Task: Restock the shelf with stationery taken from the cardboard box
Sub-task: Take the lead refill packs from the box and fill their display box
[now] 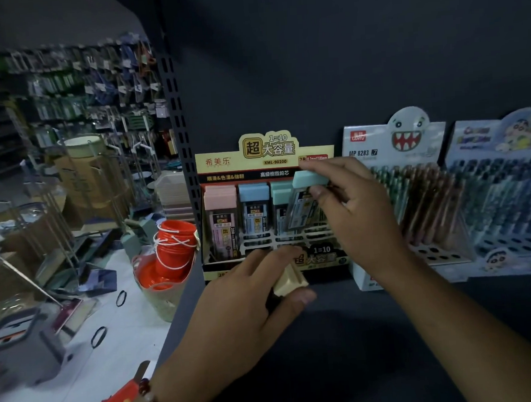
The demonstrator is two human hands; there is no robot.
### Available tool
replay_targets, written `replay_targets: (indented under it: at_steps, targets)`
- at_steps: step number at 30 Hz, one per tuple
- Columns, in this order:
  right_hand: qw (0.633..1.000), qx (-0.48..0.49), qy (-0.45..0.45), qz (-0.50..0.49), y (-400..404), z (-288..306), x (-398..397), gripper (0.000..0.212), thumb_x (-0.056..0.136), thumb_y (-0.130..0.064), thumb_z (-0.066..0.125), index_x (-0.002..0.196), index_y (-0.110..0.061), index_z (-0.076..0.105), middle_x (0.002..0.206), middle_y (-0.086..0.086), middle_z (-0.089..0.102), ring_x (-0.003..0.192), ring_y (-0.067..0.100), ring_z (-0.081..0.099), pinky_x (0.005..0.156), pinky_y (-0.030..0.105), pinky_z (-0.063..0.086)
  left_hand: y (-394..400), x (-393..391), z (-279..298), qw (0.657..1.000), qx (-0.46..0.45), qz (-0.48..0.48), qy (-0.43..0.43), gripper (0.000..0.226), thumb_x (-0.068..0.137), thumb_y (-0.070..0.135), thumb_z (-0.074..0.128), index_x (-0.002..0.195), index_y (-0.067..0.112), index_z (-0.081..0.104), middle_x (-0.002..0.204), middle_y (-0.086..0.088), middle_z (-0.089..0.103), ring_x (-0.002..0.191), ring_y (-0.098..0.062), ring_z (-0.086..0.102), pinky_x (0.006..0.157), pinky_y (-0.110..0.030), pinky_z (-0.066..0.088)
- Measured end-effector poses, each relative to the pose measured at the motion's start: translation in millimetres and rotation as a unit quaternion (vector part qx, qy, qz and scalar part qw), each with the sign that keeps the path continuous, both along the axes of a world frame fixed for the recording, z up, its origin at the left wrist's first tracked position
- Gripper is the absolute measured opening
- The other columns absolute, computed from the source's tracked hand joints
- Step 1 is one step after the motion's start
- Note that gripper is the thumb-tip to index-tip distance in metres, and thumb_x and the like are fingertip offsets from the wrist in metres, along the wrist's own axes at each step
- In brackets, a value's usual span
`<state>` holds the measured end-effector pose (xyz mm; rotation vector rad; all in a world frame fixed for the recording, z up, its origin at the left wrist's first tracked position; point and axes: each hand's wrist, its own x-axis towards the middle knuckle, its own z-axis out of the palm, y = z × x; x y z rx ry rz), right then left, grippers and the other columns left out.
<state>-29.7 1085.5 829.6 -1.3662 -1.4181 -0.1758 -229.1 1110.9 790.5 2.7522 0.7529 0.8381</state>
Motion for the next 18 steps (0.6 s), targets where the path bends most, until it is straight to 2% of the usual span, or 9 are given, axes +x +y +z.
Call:
replay_targets:
  at_steps: [7,12,15,18]
  targets:
    - [1.000,-0.009,-0.010,-0.012,-0.3,-2.5,-1.1,0.039,0.096,-0.005,0.056,0.129,-0.025,0.063,0.113,-0.010,0.057,0.106,-0.011,0.048,0.088,0.001,0.034,-1.4,-0.8,1.4,1.000,-0.006,0.006,0.008,0.055,0.089,0.075,0.023,0.138,0.051,0.032,0.127,0.025,0.050,0.107,0.002,0.050,0.064,0.000,0.035]
    - [0.999,-0.027,-0.020,-0.006,0.1,-5.8,-3.3,0.038,0.096,-0.006,0.056,0.129,-0.024,0.063,0.109,-0.010,0.057,0.102,-0.009,0.050,0.083,0.002,0.035,-1.8,-1.4,2.8,1.000,-0.004,0.008,0.017,0.058,0.088,0.077,0.020,0.138,0.050,0.032,0.128,0.024,0.050,0.100,0.008,0.049,0.063,0.001,0.032]
    - [0.999,-0.040,-0.012,0.008,-0.4,-6.9,-5.6,0.040,0.096,-0.003,0.055,0.129,-0.023,0.064,0.107,-0.011,0.056,0.097,-0.012,0.050,0.080,0.001,0.036,-0.9,-1.6,2.5,1.000,-0.003,0.005,0.019,0.058,0.088,0.077,0.019,0.138,0.051,0.030,0.129,0.025,0.049,0.106,0.004,0.049,0.066,0.001,0.033]
    - [0.999,-0.045,-0.002,0.018,-0.4,-7.2,-8.6,0.041,0.096,-0.002,0.054,0.129,-0.024,0.064,0.111,-0.011,0.057,0.101,-0.013,0.051,0.082,0.000,0.035,-0.2,-2.0,1.7,1.000,-0.001,0.007,0.022,0.061,0.086,0.079,0.016,0.138,0.051,0.029,0.130,0.024,0.047,0.110,0.001,0.047,0.066,0.000,0.033]
